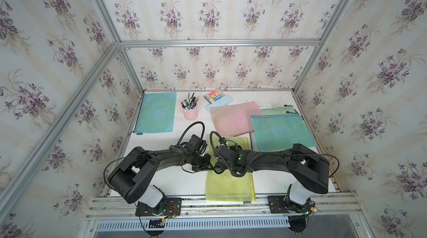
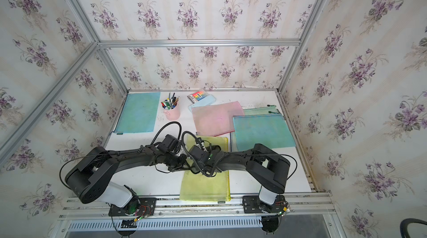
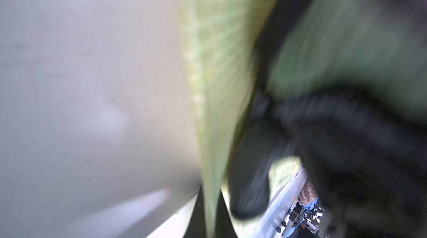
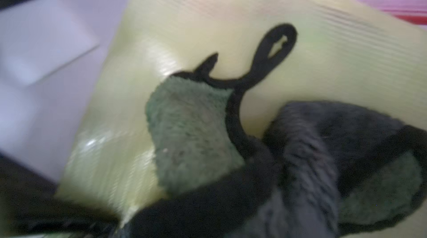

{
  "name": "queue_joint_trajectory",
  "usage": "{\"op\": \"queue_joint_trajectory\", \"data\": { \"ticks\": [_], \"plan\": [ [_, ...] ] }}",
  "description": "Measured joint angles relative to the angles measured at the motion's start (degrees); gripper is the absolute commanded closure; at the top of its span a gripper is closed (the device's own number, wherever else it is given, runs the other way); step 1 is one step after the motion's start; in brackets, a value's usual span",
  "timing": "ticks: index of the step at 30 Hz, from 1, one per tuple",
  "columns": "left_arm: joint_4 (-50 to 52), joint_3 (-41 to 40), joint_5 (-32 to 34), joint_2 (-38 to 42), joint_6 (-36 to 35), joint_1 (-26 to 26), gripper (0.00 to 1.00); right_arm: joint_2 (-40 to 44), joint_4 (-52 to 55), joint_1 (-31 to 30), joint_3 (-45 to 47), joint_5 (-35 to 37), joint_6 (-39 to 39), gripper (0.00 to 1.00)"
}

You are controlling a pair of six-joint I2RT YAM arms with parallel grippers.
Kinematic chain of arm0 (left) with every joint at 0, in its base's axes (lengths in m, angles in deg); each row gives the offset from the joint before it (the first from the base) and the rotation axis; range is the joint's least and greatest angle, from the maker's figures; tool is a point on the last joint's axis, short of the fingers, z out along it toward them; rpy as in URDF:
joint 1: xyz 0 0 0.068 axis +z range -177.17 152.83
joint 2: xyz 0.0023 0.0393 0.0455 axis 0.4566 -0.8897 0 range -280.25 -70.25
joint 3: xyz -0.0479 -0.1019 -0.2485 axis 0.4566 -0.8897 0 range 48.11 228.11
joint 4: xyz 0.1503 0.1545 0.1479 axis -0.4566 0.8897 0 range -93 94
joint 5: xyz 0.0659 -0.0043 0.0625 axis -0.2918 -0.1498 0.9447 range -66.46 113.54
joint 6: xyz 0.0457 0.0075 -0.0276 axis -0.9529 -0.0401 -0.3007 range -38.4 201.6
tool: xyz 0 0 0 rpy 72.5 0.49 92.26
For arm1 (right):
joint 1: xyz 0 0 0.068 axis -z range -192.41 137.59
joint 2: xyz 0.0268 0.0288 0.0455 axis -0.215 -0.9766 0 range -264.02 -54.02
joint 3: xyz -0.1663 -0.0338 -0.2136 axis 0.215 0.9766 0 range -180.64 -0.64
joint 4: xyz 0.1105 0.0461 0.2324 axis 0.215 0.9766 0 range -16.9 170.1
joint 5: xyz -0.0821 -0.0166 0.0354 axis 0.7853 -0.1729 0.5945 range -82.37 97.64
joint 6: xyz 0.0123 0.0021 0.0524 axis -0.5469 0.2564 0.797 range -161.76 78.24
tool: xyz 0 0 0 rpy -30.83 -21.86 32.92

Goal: Wipe the document bag
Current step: Wipe the dirt from the document bag.

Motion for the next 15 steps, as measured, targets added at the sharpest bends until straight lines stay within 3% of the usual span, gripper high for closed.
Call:
{"op": "queue_joint_trajectory", "data": {
  "ticks": [3,6,10,15],
  "plan": [
    [0.2,0.2,0.5,0.2,0.0,0.0,1.0,5.6,1.5,6.0,4.5,1.7,1.4,0.87],
    [0.2,0.3,0.8,0.2,0.0,0.0,1.0,10.6,8.1,6.0,5.7,2.3,1.0,0.85],
    [0.3,0.9,1.4,-0.3,0.0,0.1,1.0,13.2,8.6,-1.8,3.7,0.5,-1.0,0.85],
    [-0.4,0.8,2.0,-0.3,1.1,0.1,1.0,3.9,6.5,-9.9,-1.2,-3.4,-2.8,0.86]
  ]
}}
